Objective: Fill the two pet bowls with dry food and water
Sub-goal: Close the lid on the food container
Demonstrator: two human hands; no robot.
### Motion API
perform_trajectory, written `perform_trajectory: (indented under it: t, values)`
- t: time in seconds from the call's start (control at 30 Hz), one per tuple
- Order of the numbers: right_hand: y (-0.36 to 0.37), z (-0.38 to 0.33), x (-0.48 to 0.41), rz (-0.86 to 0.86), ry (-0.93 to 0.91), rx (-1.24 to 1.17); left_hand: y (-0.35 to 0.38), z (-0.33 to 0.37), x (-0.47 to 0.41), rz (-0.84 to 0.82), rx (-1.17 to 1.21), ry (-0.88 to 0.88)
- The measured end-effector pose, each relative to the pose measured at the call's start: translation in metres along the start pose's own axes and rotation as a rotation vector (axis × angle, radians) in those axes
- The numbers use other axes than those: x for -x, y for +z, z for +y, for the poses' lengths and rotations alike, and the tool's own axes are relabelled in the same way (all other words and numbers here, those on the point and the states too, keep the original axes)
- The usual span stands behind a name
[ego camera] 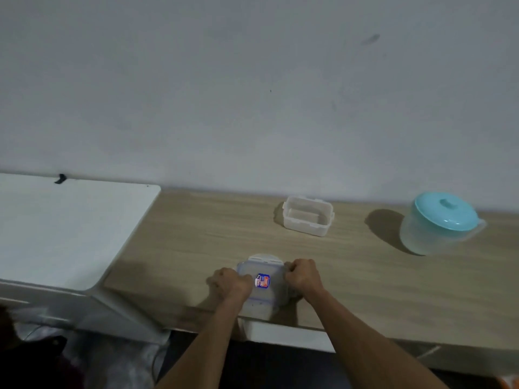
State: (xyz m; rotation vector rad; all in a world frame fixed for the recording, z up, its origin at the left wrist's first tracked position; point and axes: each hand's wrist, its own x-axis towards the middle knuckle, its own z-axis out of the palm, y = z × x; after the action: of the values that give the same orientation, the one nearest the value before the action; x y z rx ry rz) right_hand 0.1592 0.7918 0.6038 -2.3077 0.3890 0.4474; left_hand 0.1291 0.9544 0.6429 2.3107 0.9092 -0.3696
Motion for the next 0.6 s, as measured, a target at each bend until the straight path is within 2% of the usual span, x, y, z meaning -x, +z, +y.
perform_trajectory:
  t: [0.23,0.33,0.47,0.6]
  values:
    - [0.001,-0.001,0.0,0.078,0.093,-0.266,-0.004,0.001,-0.004,-0.008,0.062,0.002]
    - [-0.003,-0.004,0.001,0.088,0.089,-0.437,-0.012,0.009,0.0,-0.094,0.143,0.01]
    - [-0.021,-0.014,-0.008,0.131,-0.008,-0.528,-0.027,0.033,0.011,-0.111,0.332,-0.005]
    - [-0.06,-0.028,-0.021,0.163,-0.121,-0.597,-0.032,0.073,0.001,-0.107,0.694,0.041]
